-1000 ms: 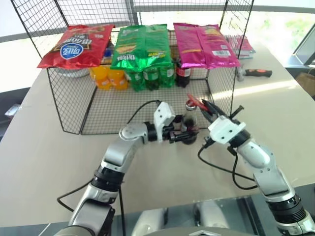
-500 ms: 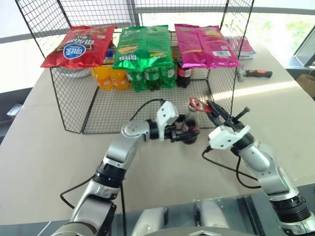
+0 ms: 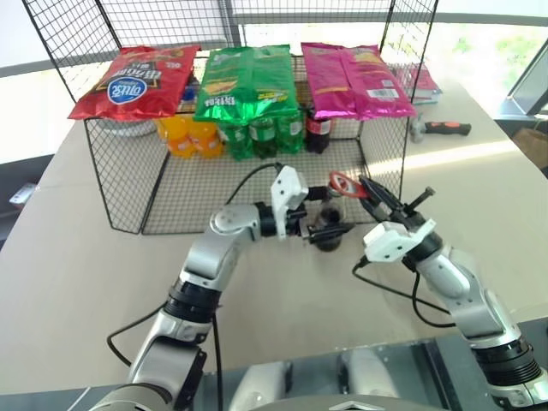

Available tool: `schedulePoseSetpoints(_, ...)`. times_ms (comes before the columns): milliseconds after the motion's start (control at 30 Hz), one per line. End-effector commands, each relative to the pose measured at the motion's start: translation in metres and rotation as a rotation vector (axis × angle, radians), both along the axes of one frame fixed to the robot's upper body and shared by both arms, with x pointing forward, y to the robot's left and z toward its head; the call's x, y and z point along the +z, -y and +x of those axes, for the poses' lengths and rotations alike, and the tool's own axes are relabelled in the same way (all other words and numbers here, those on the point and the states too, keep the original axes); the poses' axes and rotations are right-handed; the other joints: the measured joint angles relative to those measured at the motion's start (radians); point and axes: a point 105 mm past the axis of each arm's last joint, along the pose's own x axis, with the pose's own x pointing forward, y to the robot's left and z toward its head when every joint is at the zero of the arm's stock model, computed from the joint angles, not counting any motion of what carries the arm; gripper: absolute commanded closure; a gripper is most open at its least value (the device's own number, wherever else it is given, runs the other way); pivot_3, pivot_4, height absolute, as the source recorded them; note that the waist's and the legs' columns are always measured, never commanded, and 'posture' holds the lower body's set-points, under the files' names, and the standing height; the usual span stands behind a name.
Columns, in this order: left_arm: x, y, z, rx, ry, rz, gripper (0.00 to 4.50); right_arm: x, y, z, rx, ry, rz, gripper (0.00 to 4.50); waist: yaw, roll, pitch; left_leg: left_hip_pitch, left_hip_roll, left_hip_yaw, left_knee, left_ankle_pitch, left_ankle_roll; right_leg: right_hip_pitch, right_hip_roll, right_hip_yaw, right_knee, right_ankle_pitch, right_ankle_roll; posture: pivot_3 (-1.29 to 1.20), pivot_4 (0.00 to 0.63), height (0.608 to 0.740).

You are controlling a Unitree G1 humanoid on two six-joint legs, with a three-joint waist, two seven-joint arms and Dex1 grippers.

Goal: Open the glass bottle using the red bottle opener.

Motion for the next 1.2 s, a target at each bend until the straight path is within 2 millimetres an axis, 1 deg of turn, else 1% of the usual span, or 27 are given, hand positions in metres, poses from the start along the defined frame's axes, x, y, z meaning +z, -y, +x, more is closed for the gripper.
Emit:
schedulePoseSetpoints(33,0.014,0.002,-0.005,-0.021,0.046,-0.035,1.78,-0.015,0.003,0.003,-0.011,-0.061,-0.056,4.5,0.0,0.0,0.0,0.0,0.0,0.0,0.0,0.0,0.0,0.0,0.0,0.0,0.0,0.0,0.0,0.0,0.15,0.74)
schedulePoseSetpoints(67,0.013,0.003,-0.006,-0.025,0.044,-0.036,2.15,-0.015,0.003,0.003,-0.01,-0.059,-0.059,4.5,0.0,0.0,0.0,0.0,0.0,0.0,0.0,0.0,0.0,0.0,0.0,0.0,0.0,0.0,0.0,0.0,0.15,0.74)
schedulePoseSetpoints(233,0.009,0.008,-0.007,-0.035,0.03,-0.023,2.14,-0.012,0.001,0.002,0.008,-0.046,-0.069,4.5,0.001,0.0,0.0,0.0,0.0,0.0,0.0,0.0,0.0,0.0,0.0,0.0,0.0,0.0,0.0,0.0,0.15,0.74)
schedulePoseSetpoints(400,0.007,0.01,-0.008,-0.04,0.026,-0.016,2.14,-0.004,-0.005,-0.004,0.063,-0.046,0.004,4.5,0.002,0.0,0.0,0.0,0.0,0.0,0.0,0.0,0.0,0.0,0.0,0.0,0.0,0.0,0.0,0.0,0.15,0.74)
schedulePoseSetpoints(533,0.006,0.011,-0.009,-0.046,0.027,-0.009,2.14,-0.014,-0.012,-0.006,0.076,-0.069,-0.006,4.5,0.002,0.0,-0.001,0.0,0.0,0.0,0.0,0.0,0.0,0.0,0.0,0.0,0.0,0.0,0.0,0.0,0.15,0.74)
schedulePoseSetpoints(633,0.004,0.011,-0.01,-0.052,0.025,0.001,2.14,-0.025,-0.016,-0.002,0.062,-0.076,-0.038,4.5,0.002,0.0,-0.001,0.0,0.0,0.0,0.0,0.0,0.0,0.0,0.0,0.0,0.0,0.0,0.0,0.0,0.15,0.74)
schedulePoseSetpoints(767,0.003,0.013,-0.011,-0.063,0.017,0.009,2.14,-0.026,-0.012,0.005,0.007,-0.035,-0.096,4.5,0.002,0.001,-0.003,0.001,0.0,0.0,0.0,0.0,0.0,0.0,0.001,0.0,0.0,0.0,0.0,0.0,0.15,0.74)
schedulePoseSetpoints(867,0.001,0.014,-0.014,-0.083,0.001,0.023,2.14,-0.018,-0.005,0.004,0.003,0.028,-0.184,4.5,0.002,0.001,-0.005,0.001,0.0,0.0,0.0,0.0,0.0,0.0,0.001,0.0,0.0,0.0,0.0,0.0,0.15,0.74)
schedulePoseSetpoints(1033,-0.001,0.013,-0.015,-0.093,-0.018,0.033,2.14,0.011,0.013,0.006,-0.003,0.095,-0.311,4.5,0.002,0.001,-0.005,0.001,0.0,0.0,0.0,0.0,0.0,0.0,0.001,0.0,0.0,0.0,0.0,0.0,0.15,0.74)
schedulePoseSetpoints(1200,-0.003,0.014,-0.017,-0.109,-0.031,0.041,2.14,0.027,0.017,0.005,0.045,0.108,-0.423,4.5,0.002,0.001,-0.005,0.0,0.0,0.0,-0.001,0.0,0.0,0.001,0.001,0.0,-0.002,0.0,0.0,0.0,0.15,0.74)
